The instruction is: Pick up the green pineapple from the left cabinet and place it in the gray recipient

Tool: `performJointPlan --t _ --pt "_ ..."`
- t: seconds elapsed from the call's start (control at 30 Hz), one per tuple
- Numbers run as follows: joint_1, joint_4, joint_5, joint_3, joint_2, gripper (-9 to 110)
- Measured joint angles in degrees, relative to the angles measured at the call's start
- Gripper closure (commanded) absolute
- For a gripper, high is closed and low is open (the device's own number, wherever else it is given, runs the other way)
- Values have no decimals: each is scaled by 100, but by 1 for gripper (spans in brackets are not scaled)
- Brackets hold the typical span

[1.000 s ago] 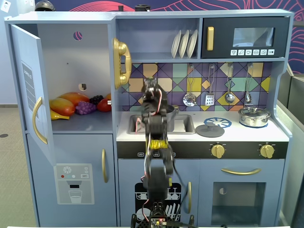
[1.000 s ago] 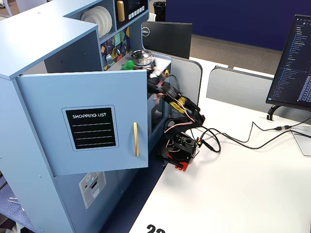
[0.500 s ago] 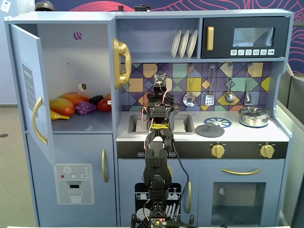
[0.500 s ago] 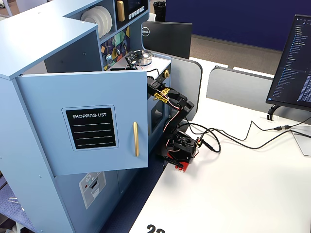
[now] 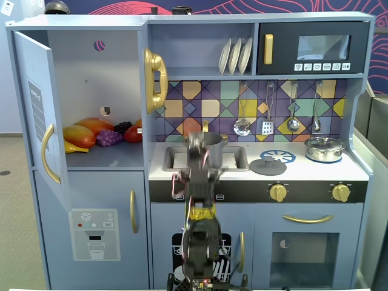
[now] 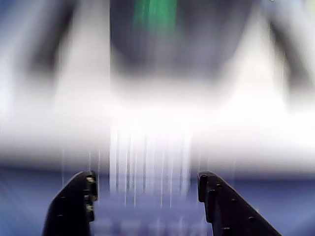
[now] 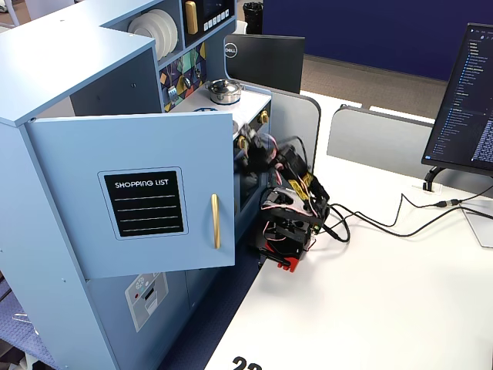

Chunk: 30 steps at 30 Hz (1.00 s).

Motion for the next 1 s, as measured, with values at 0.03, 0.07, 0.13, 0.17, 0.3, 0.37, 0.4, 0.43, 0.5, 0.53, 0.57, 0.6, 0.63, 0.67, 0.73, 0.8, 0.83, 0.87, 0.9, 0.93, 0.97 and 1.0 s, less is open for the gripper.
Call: performJointPlan --t 0.03,0.07,0.13,0.17,0.3,0.37,0.4,0.43,0.5,0.53,0.57,0.6,0.63,0.67,0.73,0.8,0.83,0.87,0.9,0.93,0.97,1.0 --pt "18 88 88 369 123 89" --pt "35 97 105 817 220 89" --pt "97 -88 141 1644 378 89" --pt "105 -264 141 2083 422 90" --pt "44 -765 132 3516 554 95" --pt "44 -677 167 3814 580 97" --pt "44 -536 202 3894 580 98" --pt "44 -387 237 3929 580 99" --pt "44 44 18 3955 650 101" --pt "44 158 -9 3946 694 101" --pt "35 176 44 3929 712 100" --pt "35 202 211 3929 729 98" --pt "53 229 352 3920 729 97" --pt "53 229 589 3867 729 96" --pt "35 229 782 3814 729 96" --pt "35 229 826 3814 729 96" --pt "35 229 835 3814 729 96" --pt "35 229 844 3814 729 96" --pt "35 229 844 3814 729 96" --pt "35 229 853 3814 729 96" --pt "35 229 853 3814 729 96" --pt "35 229 853 3814 729 96"
